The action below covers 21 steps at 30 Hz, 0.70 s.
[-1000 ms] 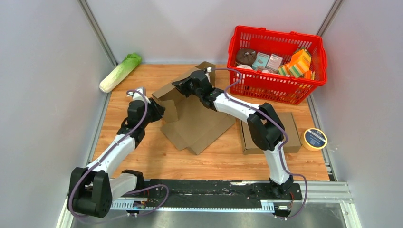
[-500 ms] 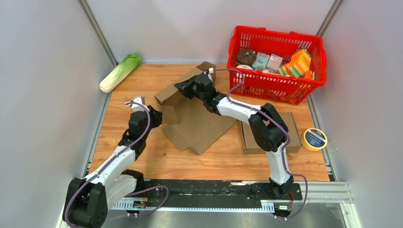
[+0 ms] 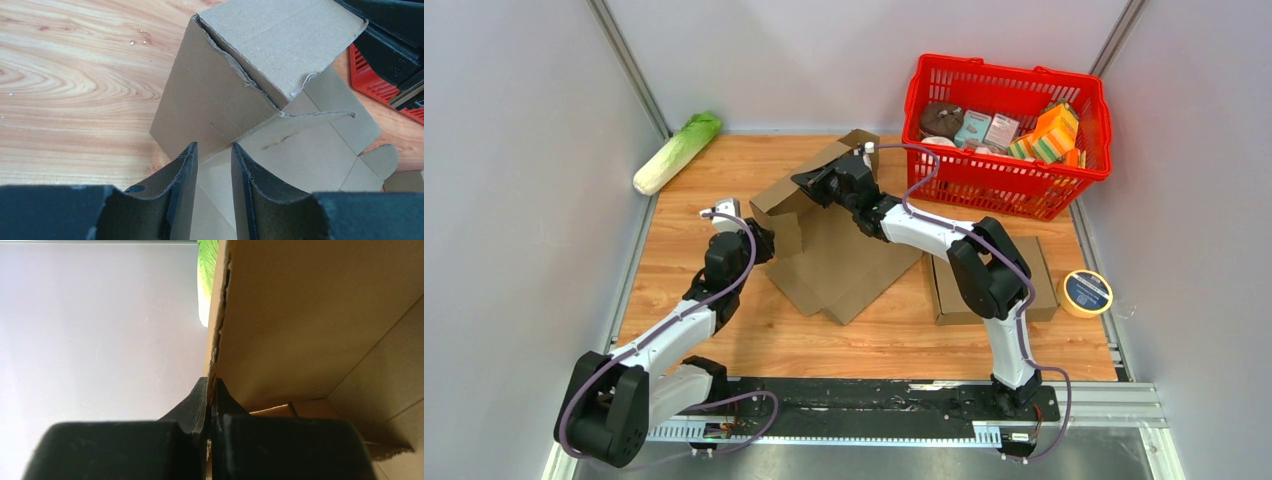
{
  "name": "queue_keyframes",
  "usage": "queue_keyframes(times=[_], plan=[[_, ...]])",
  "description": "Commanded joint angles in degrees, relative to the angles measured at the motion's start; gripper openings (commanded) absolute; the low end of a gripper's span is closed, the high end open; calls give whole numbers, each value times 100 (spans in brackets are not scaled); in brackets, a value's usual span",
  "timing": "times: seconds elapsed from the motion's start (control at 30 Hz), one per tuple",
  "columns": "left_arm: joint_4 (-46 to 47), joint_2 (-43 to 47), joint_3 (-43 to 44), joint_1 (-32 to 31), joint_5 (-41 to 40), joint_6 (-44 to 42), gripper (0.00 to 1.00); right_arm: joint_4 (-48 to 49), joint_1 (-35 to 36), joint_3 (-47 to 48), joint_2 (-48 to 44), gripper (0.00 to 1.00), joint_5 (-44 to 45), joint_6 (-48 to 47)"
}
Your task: Fold the paper box
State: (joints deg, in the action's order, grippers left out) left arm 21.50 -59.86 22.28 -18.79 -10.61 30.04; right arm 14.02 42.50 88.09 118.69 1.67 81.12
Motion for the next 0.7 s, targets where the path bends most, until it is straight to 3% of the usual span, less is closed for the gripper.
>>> queue_keyframes(times=[0.0, 0.23, 0.67], plan=[[513, 184, 6, -37, -81, -130, 39, -383, 13, -134, -4, 0, 44, -377], [382, 791, -593, -37, -248, 204, 38, -277, -58, -302, 13, 0, -18, -413], [1366, 387, -681, -81, -82, -104, 43, -110, -49, -381, 101, 0, 0, -553]])
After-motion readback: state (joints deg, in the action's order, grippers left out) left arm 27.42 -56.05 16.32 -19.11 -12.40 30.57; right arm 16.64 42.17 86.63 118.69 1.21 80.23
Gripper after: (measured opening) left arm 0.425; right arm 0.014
